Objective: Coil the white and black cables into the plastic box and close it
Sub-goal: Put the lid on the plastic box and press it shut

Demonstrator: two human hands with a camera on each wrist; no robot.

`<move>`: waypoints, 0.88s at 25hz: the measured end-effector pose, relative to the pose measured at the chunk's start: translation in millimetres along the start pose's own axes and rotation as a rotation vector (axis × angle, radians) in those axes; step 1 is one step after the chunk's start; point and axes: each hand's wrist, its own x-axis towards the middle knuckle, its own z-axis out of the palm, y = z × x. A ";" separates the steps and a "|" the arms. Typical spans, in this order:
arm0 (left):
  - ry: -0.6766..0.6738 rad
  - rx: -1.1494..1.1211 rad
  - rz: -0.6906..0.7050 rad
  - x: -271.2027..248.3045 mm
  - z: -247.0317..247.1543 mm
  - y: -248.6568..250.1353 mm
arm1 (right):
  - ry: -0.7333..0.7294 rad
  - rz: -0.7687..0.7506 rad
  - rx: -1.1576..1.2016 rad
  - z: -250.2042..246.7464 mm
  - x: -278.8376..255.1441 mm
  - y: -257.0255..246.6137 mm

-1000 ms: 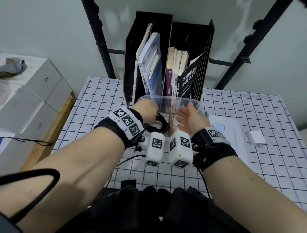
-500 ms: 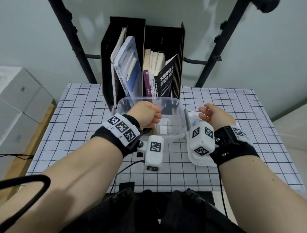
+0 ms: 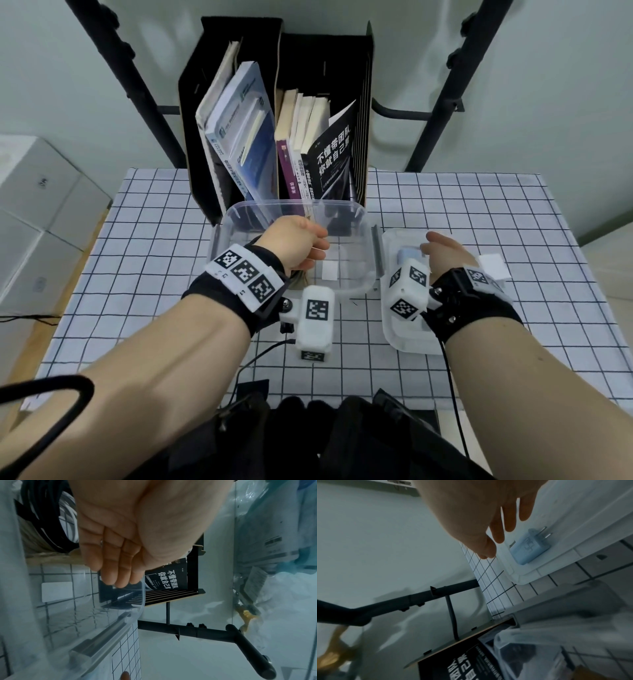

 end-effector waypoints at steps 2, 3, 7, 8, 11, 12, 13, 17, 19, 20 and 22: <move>0.007 -0.009 -0.010 5.3 2.4 0.8 | -0.030 0.018 -0.073 4.7 7.1 0.8; 0.012 -0.010 -0.015 8.0 3.2 1.2 | -0.039 0.012 -0.083 7.6 9.9 -0.5; 0.028 -0.018 -0.037 15.8 4.8 1.5 | -0.037 0.035 -0.148 15.5 25.0 -3.1; 0.030 -0.020 -0.041 17.2 5.2 1.7 | -0.051 0.020 -0.168 17.0 28.8 -1.7; 0.032 -0.019 -0.049 21.1 7.0 2.5 | -0.081 -0.034 -0.238 22.7 41.4 5.2; 0.030 -0.019 -0.050 22.3 7.2 2.8 | -0.095 -0.051 -0.250 24.6 45.6 7.1; 0.027 -0.018 -0.051 23.7 7.4 2.9 | -0.118 -0.066 -0.255 26.3 50.8 10.6; 0.019 -0.015 -0.056 27.7 6.8 2.2 | -0.126 -0.066 -0.288 28.5 60.9 20.1; 0.019 -0.017 -0.056 28.6 6.8 2.1 | -0.107 -0.066 -0.293 28.6 64.0 22.6; 0.019 -0.018 -0.056 28.8 6.7 2.2 | -0.103 -0.074 -0.313 29.7 67.2 23.9; 0.017 -0.021 -0.056 29.0 6.9 2.2 | -0.104 -0.096 -0.395 30.9 70.6 24.8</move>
